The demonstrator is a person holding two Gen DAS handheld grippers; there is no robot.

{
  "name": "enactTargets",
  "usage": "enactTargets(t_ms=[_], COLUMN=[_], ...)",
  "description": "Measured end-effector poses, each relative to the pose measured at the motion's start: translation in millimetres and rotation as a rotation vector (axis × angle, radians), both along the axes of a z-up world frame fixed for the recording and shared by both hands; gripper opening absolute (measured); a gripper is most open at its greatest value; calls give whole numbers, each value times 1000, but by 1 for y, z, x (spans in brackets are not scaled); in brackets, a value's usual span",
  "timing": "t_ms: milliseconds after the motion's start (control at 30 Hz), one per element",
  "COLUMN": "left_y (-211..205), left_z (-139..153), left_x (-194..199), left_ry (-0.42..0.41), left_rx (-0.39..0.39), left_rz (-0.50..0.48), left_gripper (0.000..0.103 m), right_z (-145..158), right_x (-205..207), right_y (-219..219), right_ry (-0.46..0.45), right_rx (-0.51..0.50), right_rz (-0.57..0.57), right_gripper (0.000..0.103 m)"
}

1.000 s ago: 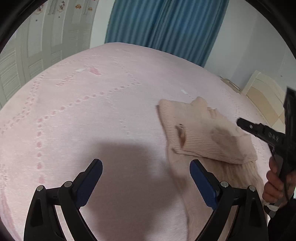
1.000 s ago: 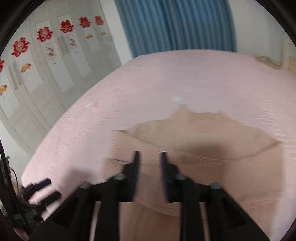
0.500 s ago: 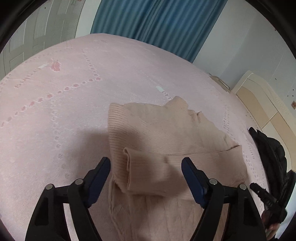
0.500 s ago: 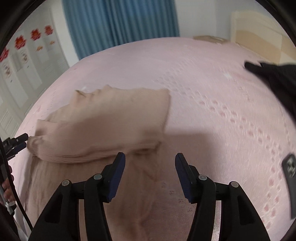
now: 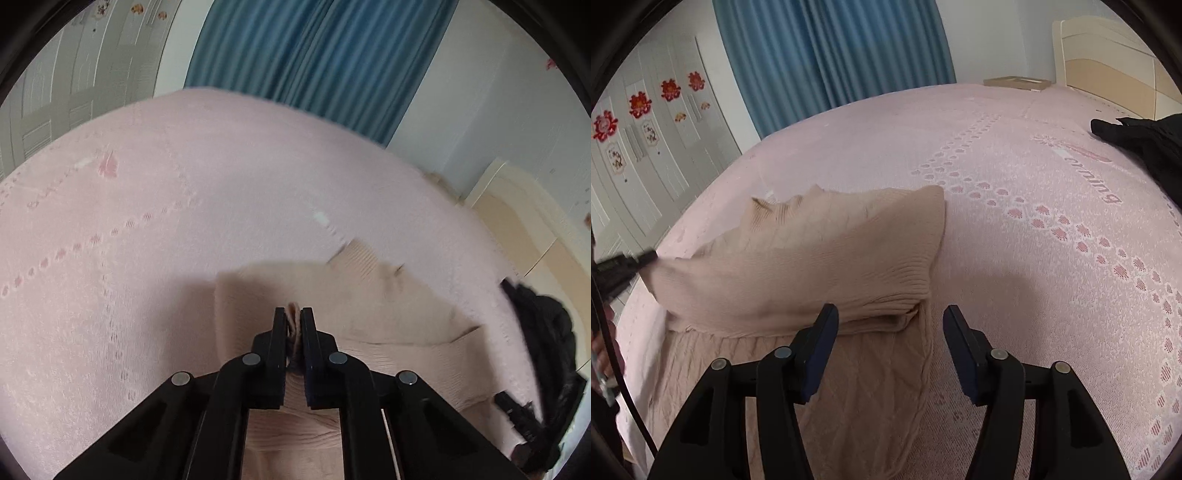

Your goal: Fold small clothes

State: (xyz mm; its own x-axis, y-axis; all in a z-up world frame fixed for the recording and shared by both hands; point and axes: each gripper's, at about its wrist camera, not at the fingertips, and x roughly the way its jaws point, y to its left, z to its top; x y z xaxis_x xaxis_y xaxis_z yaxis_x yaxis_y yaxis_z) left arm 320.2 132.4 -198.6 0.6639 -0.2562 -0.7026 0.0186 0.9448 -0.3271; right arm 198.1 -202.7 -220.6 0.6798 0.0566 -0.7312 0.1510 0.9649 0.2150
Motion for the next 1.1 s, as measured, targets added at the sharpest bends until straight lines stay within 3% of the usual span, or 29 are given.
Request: enactTargets(t_ms=[100, 167, 200, 300, 400, 567, 800, 900, 1000, 1100], left_y=[-2, 1, 2, -4, -16, -2, -9, -11, -13, -14], left_z=[-27, -30, -28, -24, -36, -32, 6, 31, 48, 50], left_x=[5, 0, -3, -12, -20, -46, -113, -154, -197, -240], left_ry=[120, 117, 106, 86, 106, 128, 94, 47, 3, -18], left_rx=[63, 38, 28, 62, 184, 79, 152, 139, 125, 111], left_rz=[12, 5, 1, 7, 5, 31, 12, 11, 11, 17], left_gripper=[12, 17, 27, 78, 78, 78, 77, 77, 77, 77], right_z=[-6, -10, -13, -26, -26, -10, 32, 58, 83, 91], right_x=[5, 6, 8, 15, 17, -1, -64, -99, -142, -177], right_y=[-2, -6, -8, -11, -6, -5, -9, -2, 9, 22], right_ry=[31, 45, 58, 122, 121, 124, 119, 88, 22, 38], right_rx=[-13, 11, 15, 0, -37, -108, -20, -2, -47, -64], right_rz=[-11, -21, -30, -54, -44, -59, -124, -131, -156, -135], right_gripper=[60, 60, 60, 61, 61, 61, 62, 62, 62, 62])
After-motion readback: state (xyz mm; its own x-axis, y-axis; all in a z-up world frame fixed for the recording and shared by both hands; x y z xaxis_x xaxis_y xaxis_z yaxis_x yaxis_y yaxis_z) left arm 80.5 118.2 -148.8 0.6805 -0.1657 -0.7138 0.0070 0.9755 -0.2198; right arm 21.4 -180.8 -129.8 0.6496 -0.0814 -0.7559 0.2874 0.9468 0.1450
